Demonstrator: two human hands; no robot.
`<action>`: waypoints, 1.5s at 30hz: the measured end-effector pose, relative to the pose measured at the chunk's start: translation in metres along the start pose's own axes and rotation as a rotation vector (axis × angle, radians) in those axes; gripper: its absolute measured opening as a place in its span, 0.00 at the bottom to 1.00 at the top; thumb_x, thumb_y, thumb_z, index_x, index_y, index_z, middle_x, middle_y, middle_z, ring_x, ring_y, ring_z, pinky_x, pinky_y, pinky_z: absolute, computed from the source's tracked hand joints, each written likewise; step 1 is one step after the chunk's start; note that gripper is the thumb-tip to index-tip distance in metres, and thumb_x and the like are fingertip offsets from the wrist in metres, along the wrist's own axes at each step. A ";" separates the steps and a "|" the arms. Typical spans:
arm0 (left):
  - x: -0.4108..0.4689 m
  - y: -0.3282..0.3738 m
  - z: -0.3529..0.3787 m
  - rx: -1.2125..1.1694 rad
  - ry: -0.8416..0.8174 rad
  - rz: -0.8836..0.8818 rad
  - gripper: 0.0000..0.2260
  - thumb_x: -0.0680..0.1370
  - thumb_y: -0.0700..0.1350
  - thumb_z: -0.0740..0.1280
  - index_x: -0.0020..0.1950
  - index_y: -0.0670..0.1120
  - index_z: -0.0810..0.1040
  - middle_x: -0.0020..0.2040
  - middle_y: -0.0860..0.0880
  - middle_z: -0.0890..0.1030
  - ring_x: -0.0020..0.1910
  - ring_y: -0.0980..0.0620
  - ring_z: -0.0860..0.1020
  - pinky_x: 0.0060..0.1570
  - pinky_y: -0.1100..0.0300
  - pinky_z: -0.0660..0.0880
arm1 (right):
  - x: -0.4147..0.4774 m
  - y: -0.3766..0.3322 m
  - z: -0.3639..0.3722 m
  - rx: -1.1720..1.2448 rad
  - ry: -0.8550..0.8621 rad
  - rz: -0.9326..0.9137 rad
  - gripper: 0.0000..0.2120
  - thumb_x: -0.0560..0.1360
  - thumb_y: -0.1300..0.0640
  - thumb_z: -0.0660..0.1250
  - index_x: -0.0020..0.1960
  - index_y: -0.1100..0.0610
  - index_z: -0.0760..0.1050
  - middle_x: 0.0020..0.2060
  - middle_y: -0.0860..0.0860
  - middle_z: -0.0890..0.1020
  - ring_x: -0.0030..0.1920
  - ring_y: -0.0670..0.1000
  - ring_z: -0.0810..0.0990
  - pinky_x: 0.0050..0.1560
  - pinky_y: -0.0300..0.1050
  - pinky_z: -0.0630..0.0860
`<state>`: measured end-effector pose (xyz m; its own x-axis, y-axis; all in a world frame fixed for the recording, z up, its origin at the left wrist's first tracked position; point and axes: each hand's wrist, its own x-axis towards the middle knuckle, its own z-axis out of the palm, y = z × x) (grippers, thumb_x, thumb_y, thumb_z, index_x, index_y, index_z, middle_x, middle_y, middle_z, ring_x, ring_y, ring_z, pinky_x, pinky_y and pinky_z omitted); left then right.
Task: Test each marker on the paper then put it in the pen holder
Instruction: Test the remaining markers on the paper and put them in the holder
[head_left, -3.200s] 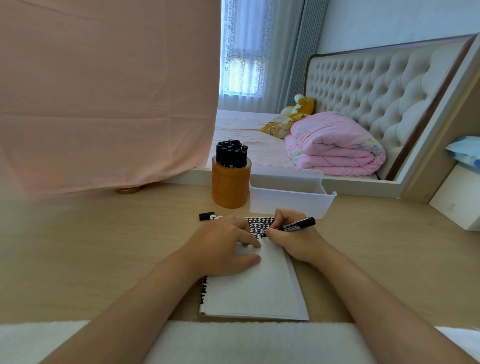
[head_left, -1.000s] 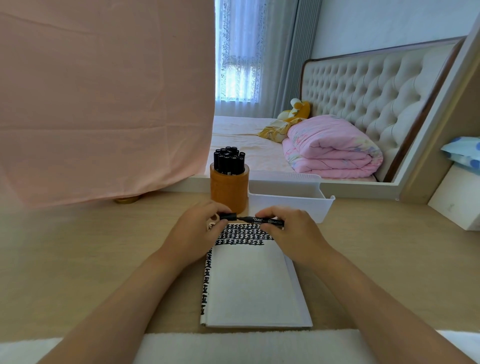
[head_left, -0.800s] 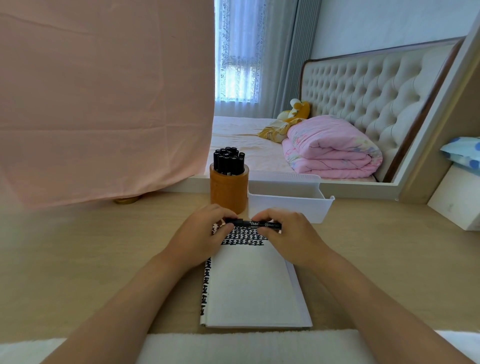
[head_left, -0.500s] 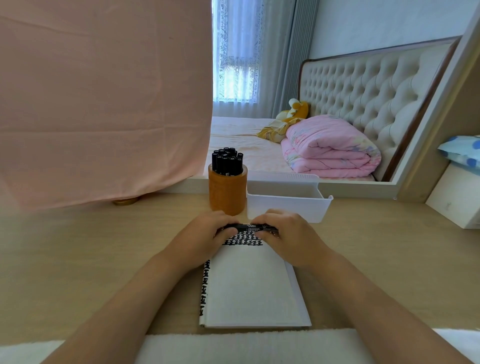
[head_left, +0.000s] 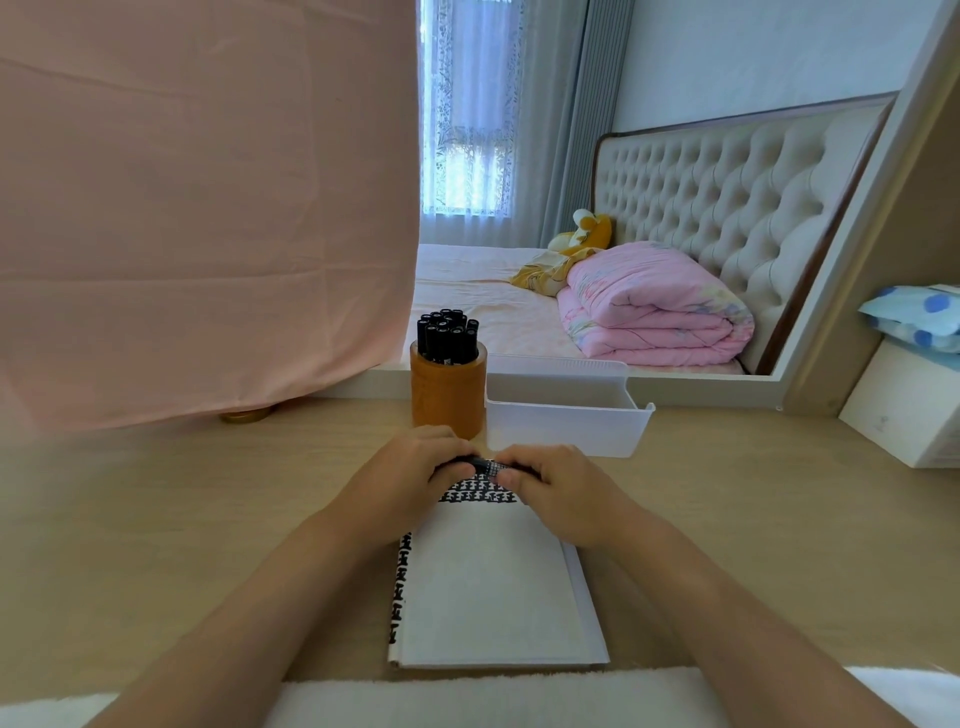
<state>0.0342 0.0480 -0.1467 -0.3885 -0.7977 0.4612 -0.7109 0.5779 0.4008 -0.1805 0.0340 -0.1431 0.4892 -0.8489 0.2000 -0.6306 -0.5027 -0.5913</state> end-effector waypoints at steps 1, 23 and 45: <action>-0.001 0.001 0.000 -0.004 0.011 -0.012 0.09 0.80 0.46 0.67 0.59 0.51 0.81 0.49 0.57 0.79 0.48 0.59 0.75 0.48 0.65 0.71 | 0.001 0.000 0.000 -0.017 -0.002 0.004 0.08 0.81 0.50 0.61 0.54 0.46 0.80 0.40 0.44 0.80 0.42 0.47 0.77 0.45 0.49 0.75; 0.107 -0.058 -0.035 -0.630 0.162 -0.460 0.47 0.69 0.49 0.79 0.79 0.52 0.53 0.76 0.49 0.62 0.72 0.52 0.64 0.60 0.60 0.65 | 0.125 -0.025 -0.059 0.506 0.609 0.166 0.06 0.80 0.59 0.65 0.56 0.54 0.74 0.47 0.52 0.83 0.41 0.48 0.86 0.53 0.56 0.82; 0.118 -0.079 -0.032 -0.460 0.186 -0.342 0.36 0.68 0.57 0.77 0.72 0.53 0.68 0.66 0.55 0.73 0.63 0.55 0.72 0.52 0.66 0.70 | 0.162 -0.015 -0.052 0.000 0.213 -0.030 0.21 0.81 0.56 0.63 0.70 0.42 0.65 0.53 0.45 0.79 0.44 0.47 0.80 0.49 0.42 0.77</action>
<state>0.0632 -0.0861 -0.0985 -0.0440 -0.9318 0.3602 -0.4344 0.3426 0.8330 -0.1230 -0.1041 -0.0607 0.3694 -0.8491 0.3776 -0.6176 -0.5280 -0.5829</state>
